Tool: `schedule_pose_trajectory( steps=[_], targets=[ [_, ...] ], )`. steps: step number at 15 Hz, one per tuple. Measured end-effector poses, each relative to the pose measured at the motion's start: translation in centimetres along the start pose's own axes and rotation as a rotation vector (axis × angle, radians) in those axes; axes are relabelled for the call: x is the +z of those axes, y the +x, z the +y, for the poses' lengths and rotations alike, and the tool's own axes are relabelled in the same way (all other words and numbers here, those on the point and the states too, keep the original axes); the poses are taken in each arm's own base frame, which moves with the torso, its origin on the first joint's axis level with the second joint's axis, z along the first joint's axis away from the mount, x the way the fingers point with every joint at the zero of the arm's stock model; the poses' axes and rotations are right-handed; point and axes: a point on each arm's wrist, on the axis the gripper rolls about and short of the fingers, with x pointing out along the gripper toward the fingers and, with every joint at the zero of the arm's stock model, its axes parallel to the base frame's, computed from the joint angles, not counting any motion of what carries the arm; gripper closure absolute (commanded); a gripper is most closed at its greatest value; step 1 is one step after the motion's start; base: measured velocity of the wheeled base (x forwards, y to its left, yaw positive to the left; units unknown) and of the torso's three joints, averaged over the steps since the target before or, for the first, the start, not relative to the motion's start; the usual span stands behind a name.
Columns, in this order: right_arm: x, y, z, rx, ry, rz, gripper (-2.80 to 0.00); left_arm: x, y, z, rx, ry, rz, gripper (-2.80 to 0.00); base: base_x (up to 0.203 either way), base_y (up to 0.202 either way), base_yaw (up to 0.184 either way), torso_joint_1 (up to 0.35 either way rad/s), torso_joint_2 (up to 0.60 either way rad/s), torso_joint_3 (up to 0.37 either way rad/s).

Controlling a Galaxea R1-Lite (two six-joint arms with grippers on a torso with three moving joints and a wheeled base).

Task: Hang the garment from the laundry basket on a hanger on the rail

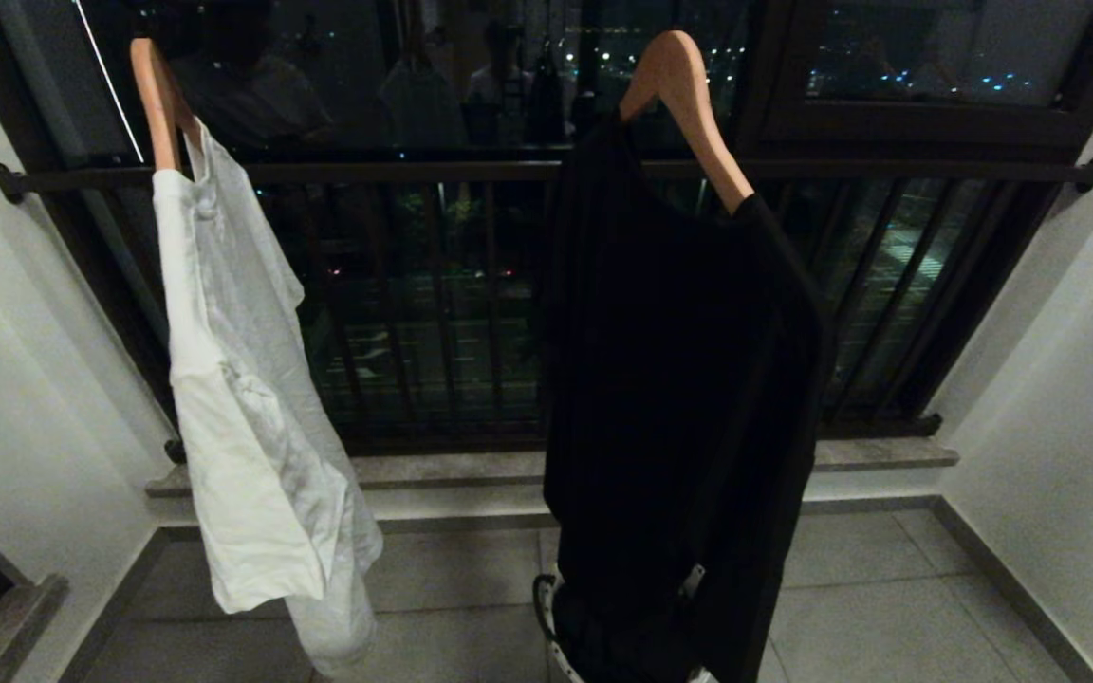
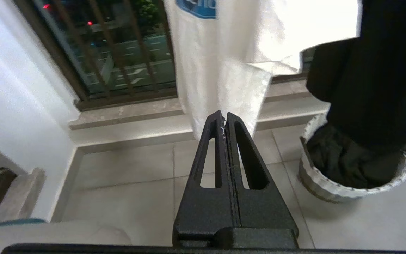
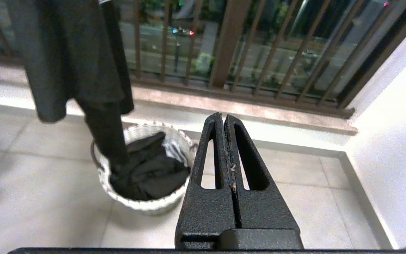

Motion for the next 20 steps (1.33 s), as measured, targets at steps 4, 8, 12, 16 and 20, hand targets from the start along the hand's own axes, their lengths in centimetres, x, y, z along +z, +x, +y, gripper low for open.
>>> schedule_pose_trajectory(
  steps=[4,8,12,16,20],
  targets=[
    [0.0,0.0,0.0,0.001,0.0,-0.001,0.0,0.0,0.0,0.0,0.001,-0.001,0.0,0.0,-0.001,-0.003,0.127,0.0,0.0,0.004],
    [0.0,0.0,0.0,0.001,0.003,-0.001,0.0,0.0,0.0,0.0,-0.001,-0.002,0.0,0.0,0.0,0.0,0.015,0.001,0.0,0.002],
    [0.0,0.0,0.0,0.001,0.006,-0.001,0.0,0.0,0.0,0.0,-0.001,0.0,0.0,0.0,0.0,0.0,0.0,0.0,0.0,0.0],
    [-0.01,0.0,0.0,0.0,0.018,0.0,0.0,-0.01,0.0,-0.01,-0.006,0.0,0.001,0.0,0.0,0.0,0.0,0.0,0.0,0.0],
    [-0.01,0.0,-0.01,-0.005,0.05,0.001,0.0,0.03,-0.02,-0.02,-0.008,0.001,0.002,0.0,0.0,0.0,0.0,0.0,0.0,0.0]
  ],
)
